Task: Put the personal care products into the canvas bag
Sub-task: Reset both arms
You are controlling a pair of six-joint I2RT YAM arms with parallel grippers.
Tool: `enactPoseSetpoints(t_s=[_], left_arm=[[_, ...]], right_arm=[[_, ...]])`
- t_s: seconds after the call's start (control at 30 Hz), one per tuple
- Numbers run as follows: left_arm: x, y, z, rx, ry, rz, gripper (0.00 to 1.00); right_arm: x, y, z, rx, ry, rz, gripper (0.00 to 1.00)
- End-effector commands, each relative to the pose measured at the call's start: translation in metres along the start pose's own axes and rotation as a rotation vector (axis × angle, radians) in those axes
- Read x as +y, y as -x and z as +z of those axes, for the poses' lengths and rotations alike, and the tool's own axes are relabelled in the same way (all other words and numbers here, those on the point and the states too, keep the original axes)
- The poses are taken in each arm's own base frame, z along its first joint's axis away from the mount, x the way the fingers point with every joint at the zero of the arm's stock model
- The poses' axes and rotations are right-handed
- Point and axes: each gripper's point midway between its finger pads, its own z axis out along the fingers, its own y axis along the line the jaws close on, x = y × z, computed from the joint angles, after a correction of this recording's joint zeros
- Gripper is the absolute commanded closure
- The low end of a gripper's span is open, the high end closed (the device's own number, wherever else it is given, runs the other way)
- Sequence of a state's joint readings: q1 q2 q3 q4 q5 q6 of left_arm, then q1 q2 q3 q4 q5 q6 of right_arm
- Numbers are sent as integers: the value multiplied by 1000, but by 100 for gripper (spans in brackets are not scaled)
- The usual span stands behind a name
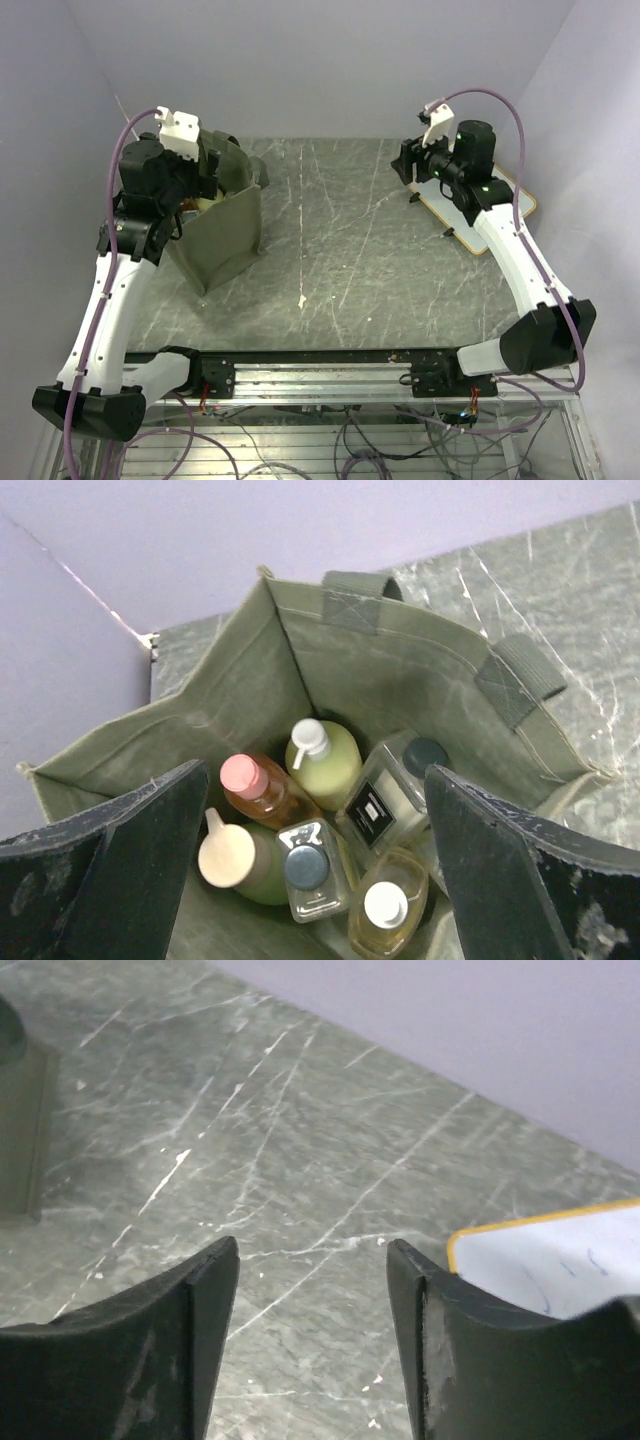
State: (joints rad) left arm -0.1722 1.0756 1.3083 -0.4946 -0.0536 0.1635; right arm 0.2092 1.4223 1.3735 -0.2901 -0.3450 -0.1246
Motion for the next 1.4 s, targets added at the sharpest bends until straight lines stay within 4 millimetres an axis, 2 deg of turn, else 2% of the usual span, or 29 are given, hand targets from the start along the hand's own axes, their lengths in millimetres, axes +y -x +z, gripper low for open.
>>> enactPoseSetpoints(t_s=[0.0, 0.03, 0.07, 0.1, 0.5, 0.73, 0.9, 1.2, 1.37], left_arm=[[23, 31, -10, -143, 130, -67, 1], [26, 31, -12, -151, 143, -68, 1], [28, 32, -14, -158, 155, -69, 1], [29, 33, -16, -169, 163, -69, 1], [25, 31, -25, -208, 144, -72, 1], [18, 28, -30, -211, 105, -76, 1], [20, 27, -37, -225, 108, -93, 1], [35, 29, -48, -258, 174, -150, 1], [36, 29, -55, -254, 178, -164, 1]], right_arm=[[-30, 27, -31, -86, -191, -17, 31], [-35, 27, -35, -90, -213, -16, 22], [-39, 28, -39, -93, -233, -15, 4], [-43, 29, -43, -95, -248, -14, 1], [-63, 50, -79, -153, -388, 19, 0], [-64, 50, -100, -161, -441, -8, 0], [-66, 53, -117, -169, -471, -60, 0], [-69, 41, -136, -137, -519, -92, 0], [-68, 33, -145, -132, -543, -84, 0]])
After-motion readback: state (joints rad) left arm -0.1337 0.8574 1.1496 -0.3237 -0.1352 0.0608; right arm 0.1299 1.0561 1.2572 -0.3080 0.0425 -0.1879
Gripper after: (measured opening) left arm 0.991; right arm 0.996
